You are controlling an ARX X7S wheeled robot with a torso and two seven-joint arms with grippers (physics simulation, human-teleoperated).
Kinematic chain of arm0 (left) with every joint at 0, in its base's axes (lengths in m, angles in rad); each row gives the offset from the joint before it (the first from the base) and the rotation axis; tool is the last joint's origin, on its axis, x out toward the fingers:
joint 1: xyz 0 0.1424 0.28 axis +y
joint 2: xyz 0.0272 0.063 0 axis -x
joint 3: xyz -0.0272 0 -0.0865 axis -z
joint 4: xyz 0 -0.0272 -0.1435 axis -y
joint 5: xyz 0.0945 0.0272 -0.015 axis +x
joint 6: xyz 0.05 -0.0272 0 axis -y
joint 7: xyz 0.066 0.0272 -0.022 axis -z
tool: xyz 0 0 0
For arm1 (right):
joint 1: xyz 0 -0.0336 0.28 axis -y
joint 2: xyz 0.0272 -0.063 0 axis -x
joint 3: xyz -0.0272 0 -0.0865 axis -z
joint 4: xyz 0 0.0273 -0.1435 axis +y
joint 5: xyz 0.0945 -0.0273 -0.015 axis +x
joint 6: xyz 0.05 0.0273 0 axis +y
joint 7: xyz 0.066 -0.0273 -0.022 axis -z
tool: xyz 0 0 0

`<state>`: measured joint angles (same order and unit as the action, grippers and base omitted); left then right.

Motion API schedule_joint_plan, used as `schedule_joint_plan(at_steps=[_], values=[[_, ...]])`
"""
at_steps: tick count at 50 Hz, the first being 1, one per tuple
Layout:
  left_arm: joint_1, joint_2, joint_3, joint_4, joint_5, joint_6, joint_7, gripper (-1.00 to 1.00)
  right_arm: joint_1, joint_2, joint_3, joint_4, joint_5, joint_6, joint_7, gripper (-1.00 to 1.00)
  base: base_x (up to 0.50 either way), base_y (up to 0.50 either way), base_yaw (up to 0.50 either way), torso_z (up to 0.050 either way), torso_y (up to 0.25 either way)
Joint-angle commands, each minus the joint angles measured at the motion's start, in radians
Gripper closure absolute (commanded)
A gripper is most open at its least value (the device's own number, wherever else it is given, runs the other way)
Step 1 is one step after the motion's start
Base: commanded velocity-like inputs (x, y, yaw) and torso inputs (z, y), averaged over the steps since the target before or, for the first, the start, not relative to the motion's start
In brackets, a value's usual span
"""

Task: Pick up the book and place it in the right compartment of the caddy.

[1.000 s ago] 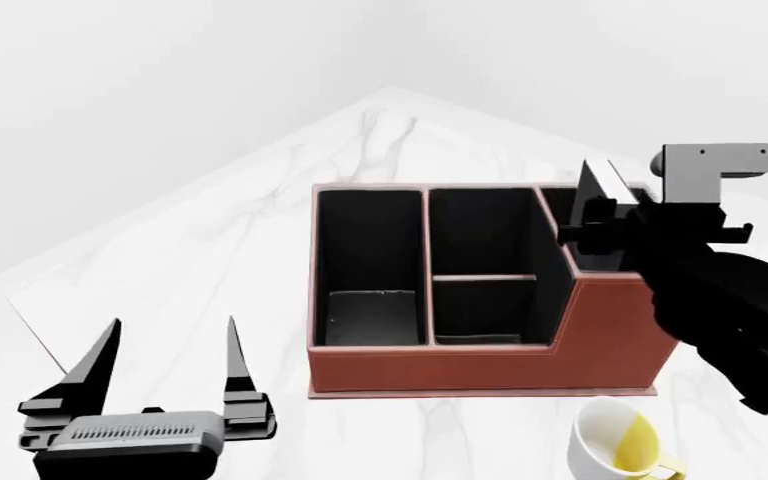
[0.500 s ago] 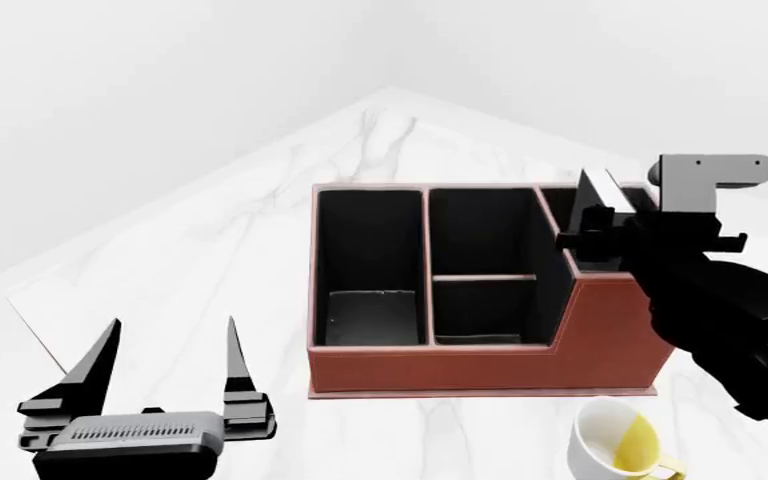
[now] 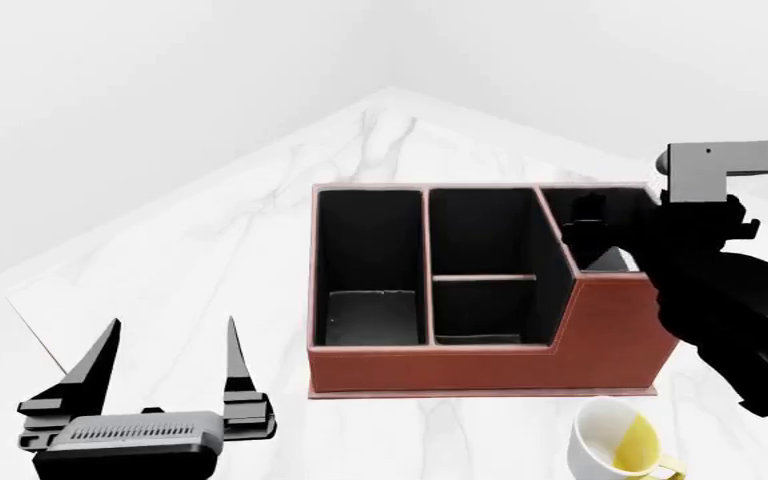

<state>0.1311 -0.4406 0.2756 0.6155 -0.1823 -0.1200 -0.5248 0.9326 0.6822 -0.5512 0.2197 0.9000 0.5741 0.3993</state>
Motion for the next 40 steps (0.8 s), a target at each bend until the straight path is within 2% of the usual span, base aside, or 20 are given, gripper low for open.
schedule_joint_plan(at_steps=[1,17,30,40], values=[[-0.001,-0.001,0.002,-0.001,0.0,0.0,-0.002,-1.0,0.001,0.002,0.002,-0.005,-0.007,-0.001,-0.001,-1.0,0.0,0.0,0.0,0.0,0.0],[-0.003,-0.003,0.004,0.0,-0.003,-0.001,-0.006,-1.0,-0.004,0.006,0.005,-0.017,-0.004,-0.002,0.003,-1.0,0.0,0.0,0.0,0.0,0.0],[-0.001,-0.006,0.004,0.002,-0.005,0.003,-0.008,-1.0,-0.082,0.044,0.136,-0.224,-0.047,-0.291,0.024,-1.0,0.0,0.0,0.0,0.0,0.0],[0.002,-0.009,0.002,0.007,-0.007,0.004,-0.012,-1.0,-0.118,0.112,0.206,-0.393,-0.042,-0.343,0.091,-1.0,0.0,0.0,0.0,0.0,0.0]])
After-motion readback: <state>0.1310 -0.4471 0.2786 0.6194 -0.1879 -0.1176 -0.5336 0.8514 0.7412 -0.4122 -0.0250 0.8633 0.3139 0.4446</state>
